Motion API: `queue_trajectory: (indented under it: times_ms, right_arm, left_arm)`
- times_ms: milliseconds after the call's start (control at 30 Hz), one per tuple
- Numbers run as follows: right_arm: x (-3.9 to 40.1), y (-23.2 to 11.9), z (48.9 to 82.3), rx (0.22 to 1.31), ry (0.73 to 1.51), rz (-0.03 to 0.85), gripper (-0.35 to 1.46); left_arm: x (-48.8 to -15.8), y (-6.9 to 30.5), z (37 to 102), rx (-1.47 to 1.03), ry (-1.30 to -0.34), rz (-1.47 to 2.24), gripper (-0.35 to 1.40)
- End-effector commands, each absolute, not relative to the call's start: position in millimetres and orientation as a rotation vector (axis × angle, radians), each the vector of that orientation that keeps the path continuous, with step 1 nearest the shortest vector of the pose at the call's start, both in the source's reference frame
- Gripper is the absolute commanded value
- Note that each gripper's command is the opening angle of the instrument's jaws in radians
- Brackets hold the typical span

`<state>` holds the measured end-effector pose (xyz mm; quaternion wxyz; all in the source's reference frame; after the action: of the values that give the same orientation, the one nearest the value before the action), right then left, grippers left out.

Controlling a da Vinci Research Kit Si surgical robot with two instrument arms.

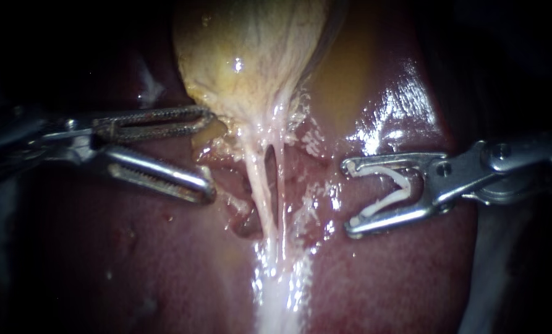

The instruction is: Grabbing gallbladder

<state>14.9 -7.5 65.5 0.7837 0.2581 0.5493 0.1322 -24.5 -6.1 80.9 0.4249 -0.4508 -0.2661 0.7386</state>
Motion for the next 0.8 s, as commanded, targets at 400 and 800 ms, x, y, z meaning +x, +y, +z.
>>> queue_trajectory:
  times_ms: [400,800]
  right_arm:
    - [14.9,-7.6,65.4,0.557,1.186,0.285,0.49]
    - [15.0,-7.6,65.4,0.557,1.185,0.285,0.49]
  left_arm:
    - [-26.8,-4.3,81.9,-1.087,-0.676,1.826,0.56]
    - [-27.5,-2.9,82.3,-1.060,-0.697,1.781,0.31]
